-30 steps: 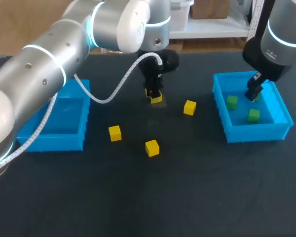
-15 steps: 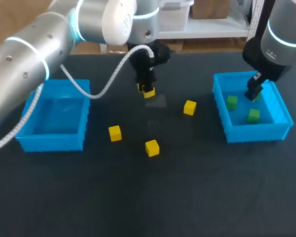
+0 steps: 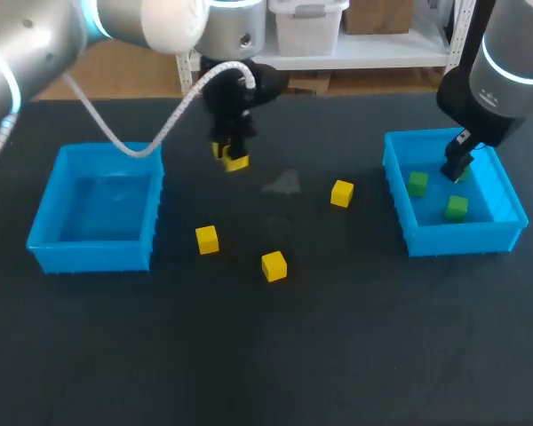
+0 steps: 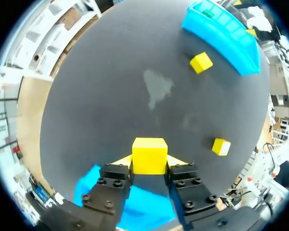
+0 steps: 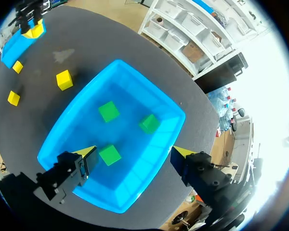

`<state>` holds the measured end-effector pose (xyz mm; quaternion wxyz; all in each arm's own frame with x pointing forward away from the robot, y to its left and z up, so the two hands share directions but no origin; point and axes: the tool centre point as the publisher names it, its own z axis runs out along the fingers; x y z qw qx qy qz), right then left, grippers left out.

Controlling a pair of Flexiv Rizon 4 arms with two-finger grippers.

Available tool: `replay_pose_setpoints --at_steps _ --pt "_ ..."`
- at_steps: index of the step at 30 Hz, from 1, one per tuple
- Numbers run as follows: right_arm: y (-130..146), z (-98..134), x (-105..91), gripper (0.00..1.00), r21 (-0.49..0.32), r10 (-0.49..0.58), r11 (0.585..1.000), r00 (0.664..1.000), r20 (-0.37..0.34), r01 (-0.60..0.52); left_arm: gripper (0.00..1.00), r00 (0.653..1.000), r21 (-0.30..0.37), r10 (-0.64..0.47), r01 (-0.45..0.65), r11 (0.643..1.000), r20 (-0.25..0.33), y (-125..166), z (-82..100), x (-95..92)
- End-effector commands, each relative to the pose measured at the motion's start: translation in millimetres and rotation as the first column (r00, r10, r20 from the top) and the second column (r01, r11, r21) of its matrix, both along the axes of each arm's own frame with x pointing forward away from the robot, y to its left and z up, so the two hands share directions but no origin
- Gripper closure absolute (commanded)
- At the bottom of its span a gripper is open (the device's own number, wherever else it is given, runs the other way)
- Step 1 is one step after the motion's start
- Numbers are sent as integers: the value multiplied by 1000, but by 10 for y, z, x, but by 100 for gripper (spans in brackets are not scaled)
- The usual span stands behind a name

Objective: Put the green cubes in the right bin and the yellow cubes in the left bin.

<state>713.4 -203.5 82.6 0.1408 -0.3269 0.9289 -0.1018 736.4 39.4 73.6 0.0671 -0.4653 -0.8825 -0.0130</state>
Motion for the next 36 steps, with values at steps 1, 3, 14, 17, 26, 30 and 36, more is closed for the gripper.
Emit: replay_pose_setpoints --at_steps 1,3,14,17,26,30,36 --pt "-5 0 -14 0 1 0 1000 1000 4 0 100 985 -141 46 -22 990 168 501 84 -434" --pt "-5 0 -14 0 1 0 1000 1000 4 0 100 983 -141 74 -51 989 166 620 78 -522" --pt "-5 0 -14 0 1 0 1000 1000 4 0 100 956 -159 222 -193 968 193 1281 130 -912" --pt "-5 0 -14 0 1 0 1000 1000 4 0 100 945 -148 259 -232 961 199 1474 158 -969" --pt "-5 0 -14 0 1 0 1000 1000 4 0 100 919 -150 354 -331 932 173 1804 -50 -1085" --pt "-5 0 -14 0 1 0 1000 1000 4 0 33 934 -137 335 -318 938 126 1764 -225 -1053" --pt "-5 0 -14 0 1 0 1000 1000 4 0 0 929 -218 346 -313 925 132 1646 -311 -964"
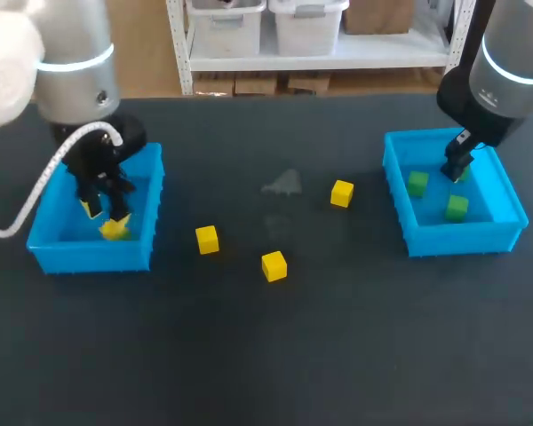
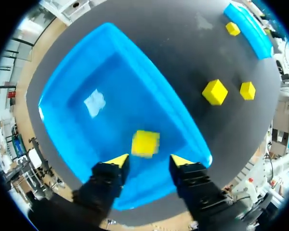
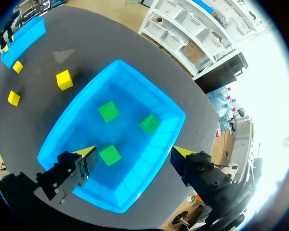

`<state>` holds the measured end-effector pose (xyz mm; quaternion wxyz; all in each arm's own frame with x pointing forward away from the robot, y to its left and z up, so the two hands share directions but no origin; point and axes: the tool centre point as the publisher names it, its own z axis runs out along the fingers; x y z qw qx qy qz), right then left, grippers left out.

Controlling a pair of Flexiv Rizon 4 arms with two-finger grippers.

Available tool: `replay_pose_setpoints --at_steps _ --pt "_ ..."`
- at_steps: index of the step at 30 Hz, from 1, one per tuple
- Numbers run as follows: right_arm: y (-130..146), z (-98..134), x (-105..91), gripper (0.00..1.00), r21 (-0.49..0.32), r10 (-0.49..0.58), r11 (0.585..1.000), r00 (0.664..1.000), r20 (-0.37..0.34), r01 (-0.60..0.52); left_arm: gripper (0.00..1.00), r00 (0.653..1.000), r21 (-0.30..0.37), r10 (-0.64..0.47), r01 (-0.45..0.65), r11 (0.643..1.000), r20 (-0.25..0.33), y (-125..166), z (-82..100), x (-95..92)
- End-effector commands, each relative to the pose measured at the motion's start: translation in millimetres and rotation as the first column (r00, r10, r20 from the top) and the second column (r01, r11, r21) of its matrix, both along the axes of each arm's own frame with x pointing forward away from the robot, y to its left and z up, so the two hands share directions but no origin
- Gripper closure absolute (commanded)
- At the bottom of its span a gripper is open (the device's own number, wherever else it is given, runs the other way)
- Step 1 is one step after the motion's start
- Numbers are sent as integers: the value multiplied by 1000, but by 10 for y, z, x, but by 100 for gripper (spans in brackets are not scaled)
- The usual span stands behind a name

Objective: Put the green cubes in the right bin and the yellow cubes in the left bin.

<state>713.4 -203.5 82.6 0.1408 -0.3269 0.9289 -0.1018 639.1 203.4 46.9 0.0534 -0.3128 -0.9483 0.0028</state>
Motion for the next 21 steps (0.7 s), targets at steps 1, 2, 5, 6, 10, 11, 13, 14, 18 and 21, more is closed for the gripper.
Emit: replay_pose_setpoints --at_steps 1,2,5,6,10,11,13,14,18,21 --pt "-5 0 -13 0 1 0 1000 1000 4 0 0 984 -149 22 4 989 175 -6 -37 24" --pt "-5 0 -13 0 1 0 1000 1000 4 0 0 980 -159 20 11 987 197 -26 -16 49" --pt "-5 0 -13 0 1 0 1000 1000 4 0 0 972 -172 11 30 985 236 -87 89 135" --pt "-5 0 -13 0 1 0 1000 1000 4 0 0 968 -177 7 39 983 251 -110 133 170" --pt "-5 0 -13 0 1 0 1000 1000 4 0 0 959 -167 -26 75 983 281 -197 289 306" --pt "-5 0 -13 0 1 0 1000 1000 4 0 0 957 -163 -36 87 983 289 -223 323 339" --pt "-5 0 -13 0 1 0 1000 1000 4 0 0 953 -156 -56 106 982 297 -279 384 397" --pt "-5 0 -13 0 1 0 1000 1000 4 0 0 953 -153 -69 119 981 297 -315 412 423" --pt "-5 0 -13 0 1 0 1000 1000 4 0 0 943 -146 -135 186 972 305 -506 539 538" --pt "-5 0 -13 0 1 0 1000 1000 4 0 0 932 -151 -195 249 957 305 -673 633 636"
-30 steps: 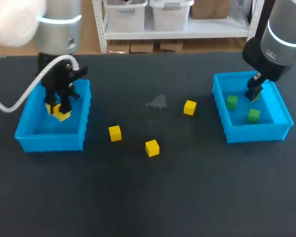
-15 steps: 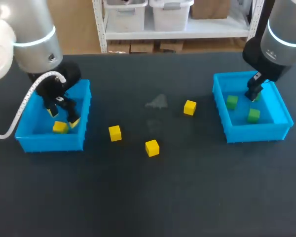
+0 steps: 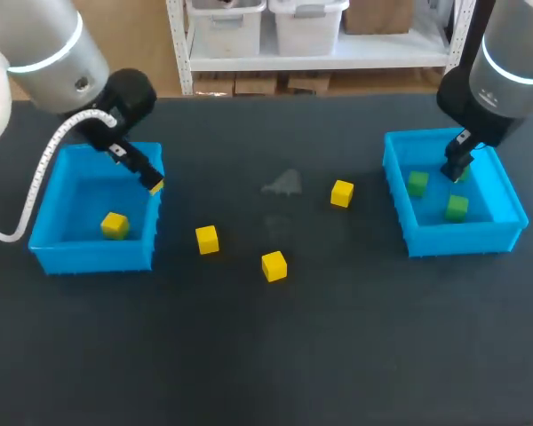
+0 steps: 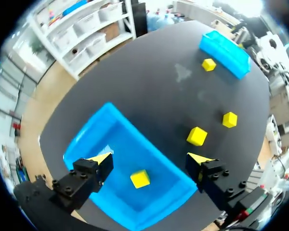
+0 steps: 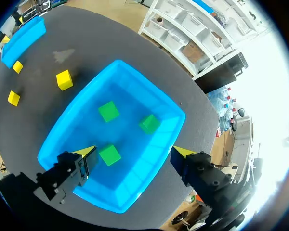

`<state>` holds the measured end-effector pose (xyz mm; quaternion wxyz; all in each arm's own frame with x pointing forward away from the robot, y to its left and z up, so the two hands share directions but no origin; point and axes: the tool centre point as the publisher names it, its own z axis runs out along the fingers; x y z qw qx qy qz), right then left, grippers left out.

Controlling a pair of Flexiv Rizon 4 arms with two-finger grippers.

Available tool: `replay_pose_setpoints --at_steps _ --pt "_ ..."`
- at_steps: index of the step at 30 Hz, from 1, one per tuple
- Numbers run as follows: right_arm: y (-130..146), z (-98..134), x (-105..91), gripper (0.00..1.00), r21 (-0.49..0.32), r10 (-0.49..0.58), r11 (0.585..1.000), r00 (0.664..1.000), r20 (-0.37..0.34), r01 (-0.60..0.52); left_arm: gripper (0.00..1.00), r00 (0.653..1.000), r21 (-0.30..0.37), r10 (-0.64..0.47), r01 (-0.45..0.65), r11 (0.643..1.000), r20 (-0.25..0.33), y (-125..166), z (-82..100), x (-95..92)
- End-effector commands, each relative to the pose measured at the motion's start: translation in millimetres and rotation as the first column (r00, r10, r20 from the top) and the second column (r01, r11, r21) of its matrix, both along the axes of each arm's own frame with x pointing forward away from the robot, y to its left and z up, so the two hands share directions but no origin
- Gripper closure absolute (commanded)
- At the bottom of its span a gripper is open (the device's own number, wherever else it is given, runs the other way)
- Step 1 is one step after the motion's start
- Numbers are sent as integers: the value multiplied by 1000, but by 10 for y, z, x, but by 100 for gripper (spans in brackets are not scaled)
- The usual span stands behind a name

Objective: Put the green cubes in the right bin and the yellow cubes in the left bin.

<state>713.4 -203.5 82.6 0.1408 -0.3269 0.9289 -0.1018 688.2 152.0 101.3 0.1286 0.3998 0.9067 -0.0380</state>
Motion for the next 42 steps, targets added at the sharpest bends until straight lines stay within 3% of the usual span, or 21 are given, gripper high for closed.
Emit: replay_pose_setpoints --at_steps 1,7,20,33,38,42 --pt "-5 0 -13 0 1 0 1000 1000 4 0 0 997 7 -70 70 998 -27 -216 117 175" --pt "-5 0 -13 0 1 0 1000 1000 4 0 0 981 1 -188 189 982 -50 -539 237 344" --pt "-5 0 -13 0 1 0 1000 1000 4 0 0 945 22 -311 315 949 -101 -1015 213 525" --pt "-5 0 -13 0 1 0 1000 1000 4 0 0 886 31 -448 455 890 -120 -1557 201 382" --pt "-5 0 -13 0 1 0 1000 1000 4 0 0 856 28 -500 508 861 -128 -1691 239 284" --pt "-5 0 -13 0 1 0 1000 1000 4 0 0 852 28 -510 516 856 -123 -1748 243 246"
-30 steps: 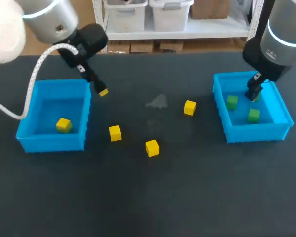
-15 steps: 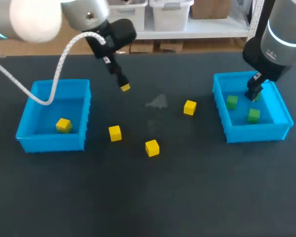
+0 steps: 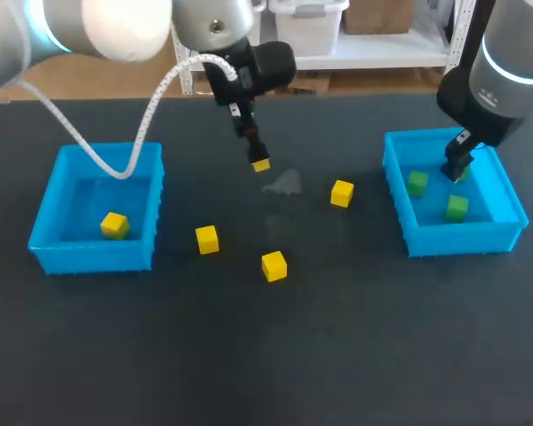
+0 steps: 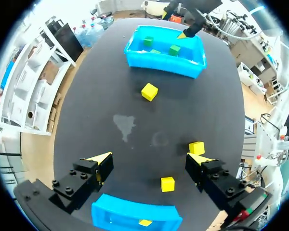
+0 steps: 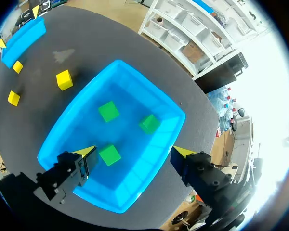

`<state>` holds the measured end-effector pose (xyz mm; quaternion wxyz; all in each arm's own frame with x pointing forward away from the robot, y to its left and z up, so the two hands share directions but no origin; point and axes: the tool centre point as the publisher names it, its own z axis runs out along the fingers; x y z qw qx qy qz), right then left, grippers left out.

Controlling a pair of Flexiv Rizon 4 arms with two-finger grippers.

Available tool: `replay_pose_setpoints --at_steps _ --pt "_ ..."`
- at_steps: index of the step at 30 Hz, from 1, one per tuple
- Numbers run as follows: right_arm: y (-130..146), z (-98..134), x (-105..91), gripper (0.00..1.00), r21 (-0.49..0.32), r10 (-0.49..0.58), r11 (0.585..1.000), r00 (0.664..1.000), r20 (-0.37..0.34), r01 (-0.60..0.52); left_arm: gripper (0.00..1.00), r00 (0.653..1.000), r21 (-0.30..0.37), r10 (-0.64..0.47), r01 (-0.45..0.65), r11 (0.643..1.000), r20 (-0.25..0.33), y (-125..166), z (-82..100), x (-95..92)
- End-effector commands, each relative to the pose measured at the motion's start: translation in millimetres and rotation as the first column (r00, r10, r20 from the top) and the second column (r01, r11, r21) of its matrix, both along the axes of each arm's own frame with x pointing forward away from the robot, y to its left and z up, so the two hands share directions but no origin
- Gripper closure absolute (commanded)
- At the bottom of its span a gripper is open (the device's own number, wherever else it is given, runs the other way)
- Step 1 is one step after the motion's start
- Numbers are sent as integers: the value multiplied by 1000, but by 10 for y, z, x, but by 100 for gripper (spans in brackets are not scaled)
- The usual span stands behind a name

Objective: Put the green cubes in the right bin and the yellow cubes in the left bin.

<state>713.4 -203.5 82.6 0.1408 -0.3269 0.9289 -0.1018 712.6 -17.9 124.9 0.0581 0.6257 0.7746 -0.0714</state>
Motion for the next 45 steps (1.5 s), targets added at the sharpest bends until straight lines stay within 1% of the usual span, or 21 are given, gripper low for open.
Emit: replay_pose_setpoints --at_steps 1,10,19,20,28,32,34,35,39,41,45 --pt "-5 0 -14 0 1 0 1000 1000 4 0 0 1000 18 -5 5 1000 -2 -59 -1 4" --pt "-5 0 -14 0 1 0 1000 1000 4 0 0 1000 67 -28 28 997 -1 -263 -174 76" --pt "-5 0 -14 0 1 0 1000 1000 4 0 0 998 69 -68 68 995 -2 -580 -298 183" --pt "-5 0 -14 0 1 0 1000 1000 4 0 0 997 68 -76 76 995 -2 -625 -308 195" --pt "-5 0 -14 0 1 0 1000 1000 4 0 0 997 -9 -73 74 997 23 -874 -369 227" --pt "-5 0 -14 0 1 0 1000 1000 4 0 0 997 -34 -81 81 996 22 -972 -427 210" --pt "-5 0 -14 0 1 0 1000 1000 4 0 0 997 -62 -75 76 995 20 -1009 -466 198" --pt "-5 0 -14 0 1 0 1000 1000 4 0 0 997 -67 -76 77 995 18 -1024 -486 190" --pt "-5 0 -14 0 1 0 1000 1000 4 0 0 997 -73 -81 81 994 1 -1060 -595 158" --pt "-5 0 -14 0 1 0 1000 1000 4 0 0 996 -58 -91 90 994 -15 -1078 -662 144" --pt "-5 0 -14 0 1 0 1000 1000 4 0 0 995 -36 -95 94 995 -24 -1111 -767 157"
